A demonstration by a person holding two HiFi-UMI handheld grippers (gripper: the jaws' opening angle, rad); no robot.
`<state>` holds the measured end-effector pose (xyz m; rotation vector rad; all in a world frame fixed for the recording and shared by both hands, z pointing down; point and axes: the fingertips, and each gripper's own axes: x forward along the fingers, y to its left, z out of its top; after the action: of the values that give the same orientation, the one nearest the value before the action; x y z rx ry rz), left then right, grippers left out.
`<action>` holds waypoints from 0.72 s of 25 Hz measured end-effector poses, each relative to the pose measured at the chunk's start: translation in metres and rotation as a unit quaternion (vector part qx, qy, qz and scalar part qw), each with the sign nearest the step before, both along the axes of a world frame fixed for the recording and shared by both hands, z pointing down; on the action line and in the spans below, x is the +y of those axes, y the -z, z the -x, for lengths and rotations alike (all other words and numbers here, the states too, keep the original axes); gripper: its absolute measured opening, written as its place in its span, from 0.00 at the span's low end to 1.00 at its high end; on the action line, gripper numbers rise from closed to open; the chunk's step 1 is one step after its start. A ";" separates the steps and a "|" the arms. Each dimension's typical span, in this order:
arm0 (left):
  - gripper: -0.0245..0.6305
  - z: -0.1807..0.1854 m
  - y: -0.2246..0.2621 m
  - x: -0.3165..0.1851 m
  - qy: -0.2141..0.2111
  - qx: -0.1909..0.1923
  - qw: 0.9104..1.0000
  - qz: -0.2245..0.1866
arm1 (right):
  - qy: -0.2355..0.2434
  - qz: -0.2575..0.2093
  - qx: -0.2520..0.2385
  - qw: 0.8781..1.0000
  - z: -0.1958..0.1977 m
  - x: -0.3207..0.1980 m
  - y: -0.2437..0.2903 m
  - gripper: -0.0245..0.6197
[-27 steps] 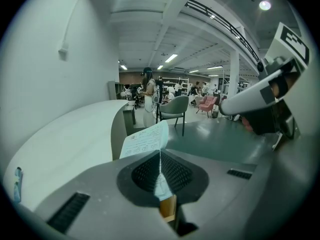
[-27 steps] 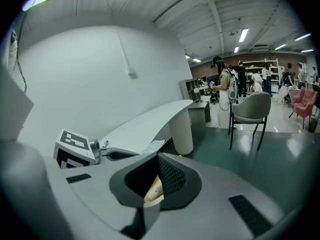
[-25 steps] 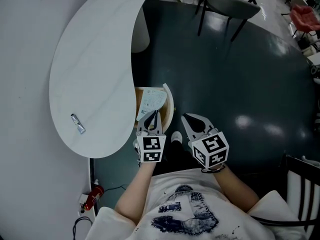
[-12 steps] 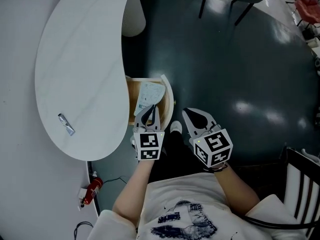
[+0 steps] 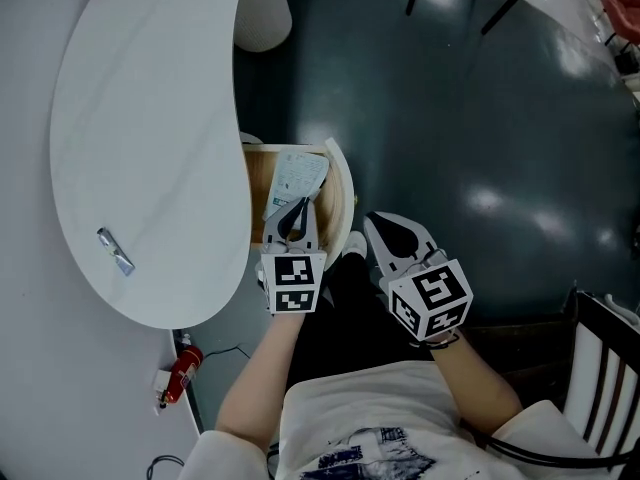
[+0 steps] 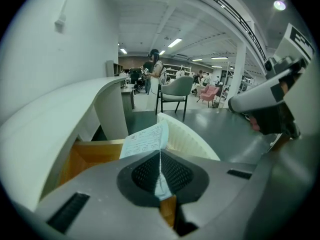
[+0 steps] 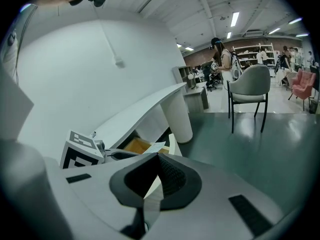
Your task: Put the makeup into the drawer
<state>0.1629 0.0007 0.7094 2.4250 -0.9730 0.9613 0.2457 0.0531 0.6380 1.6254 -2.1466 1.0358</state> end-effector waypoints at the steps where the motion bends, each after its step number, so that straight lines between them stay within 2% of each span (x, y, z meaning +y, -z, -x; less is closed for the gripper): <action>1: 0.11 0.001 -0.005 0.000 0.002 -0.003 1.000 0.004 | 0.000 0.001 -0.001 1.000 0.000 0.000 -0.003 0.07; 18: 0.11 0.016 -0.071 -0.006 0.015 -0.040 0.997 0.062 | -0.007 0.018 -0.001 1.000 -0.009 0.008 -0.027 0.07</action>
<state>0.1473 -0.0054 0.7800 2.2794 -0.9440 1.0831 0.2546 0.0613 0.6649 1.6251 -2.1084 1.0731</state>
